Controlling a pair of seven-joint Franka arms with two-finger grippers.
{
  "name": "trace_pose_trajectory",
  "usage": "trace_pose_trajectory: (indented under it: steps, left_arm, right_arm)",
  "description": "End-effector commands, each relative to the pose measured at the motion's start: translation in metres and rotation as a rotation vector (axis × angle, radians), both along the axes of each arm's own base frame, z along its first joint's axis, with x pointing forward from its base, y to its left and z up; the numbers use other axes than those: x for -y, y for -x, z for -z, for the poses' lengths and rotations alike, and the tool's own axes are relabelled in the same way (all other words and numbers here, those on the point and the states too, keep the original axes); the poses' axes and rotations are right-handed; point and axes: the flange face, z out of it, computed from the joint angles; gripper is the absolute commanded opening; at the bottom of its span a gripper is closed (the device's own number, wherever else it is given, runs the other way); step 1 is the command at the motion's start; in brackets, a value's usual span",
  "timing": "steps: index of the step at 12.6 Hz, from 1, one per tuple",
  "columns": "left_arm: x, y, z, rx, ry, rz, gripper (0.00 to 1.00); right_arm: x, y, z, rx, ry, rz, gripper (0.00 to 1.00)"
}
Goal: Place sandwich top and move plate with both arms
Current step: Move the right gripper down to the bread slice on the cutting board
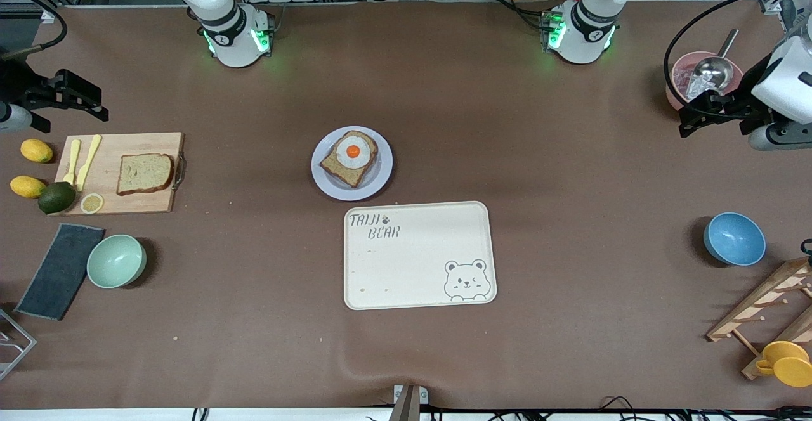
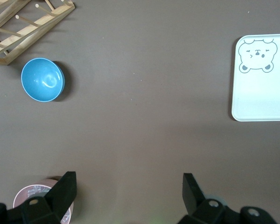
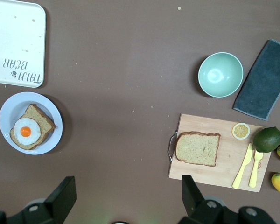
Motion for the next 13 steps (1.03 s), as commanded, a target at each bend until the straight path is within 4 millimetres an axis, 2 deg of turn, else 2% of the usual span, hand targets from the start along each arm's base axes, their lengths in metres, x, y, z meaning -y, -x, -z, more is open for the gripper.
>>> trace_pose_trajectory:
  steps: [1,4,6,8,11,13]
  left_arm:
    - [0.000,0.003,-0.006,0.000,0.005,0.001,1.00]
    - [0.000,0.002,-0.007,0.000,0.004,-0.001,1.00]
    - [-0.007,0.001,-0.006,-0.001,0.004,-0.008,1.00]
    - [-0.011,-0.002,-0.005,0.011,0.005,-0.017,1.00]
    - [-0.006,-0.002,-0.002,0.007,0.003,-0.011,1.00]
    - [-0.006,-0.002,-0.002,0.008,0.003,-0.011,1.00]
  right_arm:
    - [-0.001,0.000,-0.004,0.008,0.004,0.013,1.00]
    - [-0.001,0.000,-0.004,0.010,0.033,0.011,1.00]
    - [-0.002,0.000,-0.004,0.010,0.035,0.010,1.00]
    - [0.002,-0.001,0.004,-0.009,0.033,0.015,1.00]
    - [0.020,-0.003,0.028,-0.066,0.031,0.046,1.00]
    - [0.042,0.000,0.055,-0.120,0.026,0.088,1.00]
